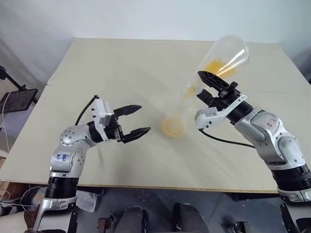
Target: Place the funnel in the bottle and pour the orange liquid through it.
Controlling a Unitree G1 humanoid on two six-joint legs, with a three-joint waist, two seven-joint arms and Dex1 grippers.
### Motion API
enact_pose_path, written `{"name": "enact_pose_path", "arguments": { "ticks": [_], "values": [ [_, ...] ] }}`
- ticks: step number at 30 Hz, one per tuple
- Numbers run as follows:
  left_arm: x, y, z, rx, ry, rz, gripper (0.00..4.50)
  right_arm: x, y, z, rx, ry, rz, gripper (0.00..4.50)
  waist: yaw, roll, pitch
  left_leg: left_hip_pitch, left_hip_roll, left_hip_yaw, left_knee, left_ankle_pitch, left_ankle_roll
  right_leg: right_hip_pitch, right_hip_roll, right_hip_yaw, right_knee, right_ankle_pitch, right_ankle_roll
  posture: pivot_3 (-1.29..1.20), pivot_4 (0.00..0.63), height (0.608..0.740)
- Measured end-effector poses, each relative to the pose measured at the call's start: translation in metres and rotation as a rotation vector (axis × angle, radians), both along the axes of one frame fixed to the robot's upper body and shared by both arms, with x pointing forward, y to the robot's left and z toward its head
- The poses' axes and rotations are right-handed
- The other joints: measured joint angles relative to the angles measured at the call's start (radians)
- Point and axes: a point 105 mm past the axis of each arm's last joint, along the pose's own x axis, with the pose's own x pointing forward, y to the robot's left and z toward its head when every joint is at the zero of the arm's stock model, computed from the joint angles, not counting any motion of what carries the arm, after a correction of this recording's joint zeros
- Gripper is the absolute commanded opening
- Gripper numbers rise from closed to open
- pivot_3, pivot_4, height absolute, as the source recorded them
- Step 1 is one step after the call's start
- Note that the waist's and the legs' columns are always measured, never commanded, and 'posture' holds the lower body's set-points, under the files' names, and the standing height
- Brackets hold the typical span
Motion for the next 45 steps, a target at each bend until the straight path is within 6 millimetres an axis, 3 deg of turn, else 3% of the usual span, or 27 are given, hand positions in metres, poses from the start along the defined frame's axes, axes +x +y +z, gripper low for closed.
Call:
{"name": "enact_pose_path", "arguments": {
  "ticks": [45],
  "values": [
    [0.0029, -0.0018, 0.0042, -0.018, -0.014, 0.017, 4.5, 0.0024, -0.0075, 0.0033, -0.072, -0.087, -0.019, 2.39, 0.0, 0.0, 0.0, 0.0, 0.0, 0.0, 0.0, 0.0, 0.0, 0.0, 0.0, 0.0, 0.0, 0.0, 0.0, 0.0, 0.15, 0.74]
  ]
}}
